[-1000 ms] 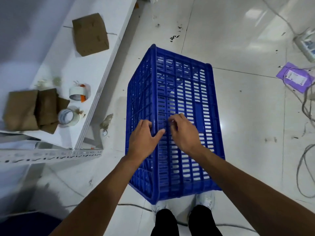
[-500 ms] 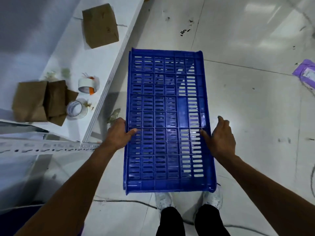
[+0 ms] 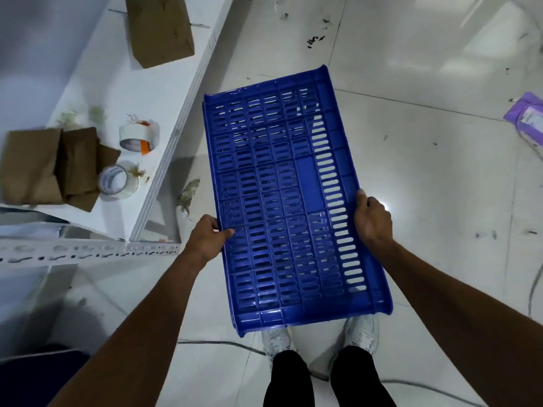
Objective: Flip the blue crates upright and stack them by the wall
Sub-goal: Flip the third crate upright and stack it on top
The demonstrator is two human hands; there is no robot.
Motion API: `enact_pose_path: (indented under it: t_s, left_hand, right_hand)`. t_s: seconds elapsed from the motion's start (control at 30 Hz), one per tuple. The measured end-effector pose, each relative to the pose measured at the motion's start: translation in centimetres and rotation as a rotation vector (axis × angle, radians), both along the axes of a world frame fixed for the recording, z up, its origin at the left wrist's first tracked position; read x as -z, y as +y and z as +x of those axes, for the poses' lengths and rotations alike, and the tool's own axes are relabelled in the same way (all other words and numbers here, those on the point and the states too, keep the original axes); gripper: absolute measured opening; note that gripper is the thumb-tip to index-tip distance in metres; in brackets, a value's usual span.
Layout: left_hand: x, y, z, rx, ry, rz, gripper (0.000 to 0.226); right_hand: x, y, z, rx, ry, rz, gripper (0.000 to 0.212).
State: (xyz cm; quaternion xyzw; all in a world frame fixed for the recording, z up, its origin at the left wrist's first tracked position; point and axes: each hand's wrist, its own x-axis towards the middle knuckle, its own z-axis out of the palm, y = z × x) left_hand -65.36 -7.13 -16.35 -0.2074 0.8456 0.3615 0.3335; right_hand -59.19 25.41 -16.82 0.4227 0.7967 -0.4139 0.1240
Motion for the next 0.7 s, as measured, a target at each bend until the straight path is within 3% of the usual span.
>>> enact_pose_path:
  t_s: [0.23,0.37,0.47,0.57,0.7]
  left_hand:
    - [-0.7,1.1,-1.0,0.068,-0.012,-0.081,0.026]
    - [-2.3,3.3,-1.2,0.081,-0.032,-0.071,0.026]
    - [-2.9,5.3,-0.9,0.006,-0.045,0.018,0.004]
    - [-3.7,7.6,-0.2,-0.113,-0.067,0.128,0.019]
    - [-3.4,10.9,1.0,-0.165,-0.088,0.195,0.006]
  right_hand:
    - [-0.3,1.5,-0.6,-0.017,-0.014,-0.183,0.041]
    - [-1.1,2.3,-0.6,-0.014,0.016,-0.110,0.044]
    - [-2.2,3.6,-0.3,-0.018,0.063,-0.021,0.048]
    - [-3.7,5.4,0.1,-0.046,0.093,0.064,0.049]
    - [-5.4,7.8,0.8,-0.086,0.092,0.162,0.052]
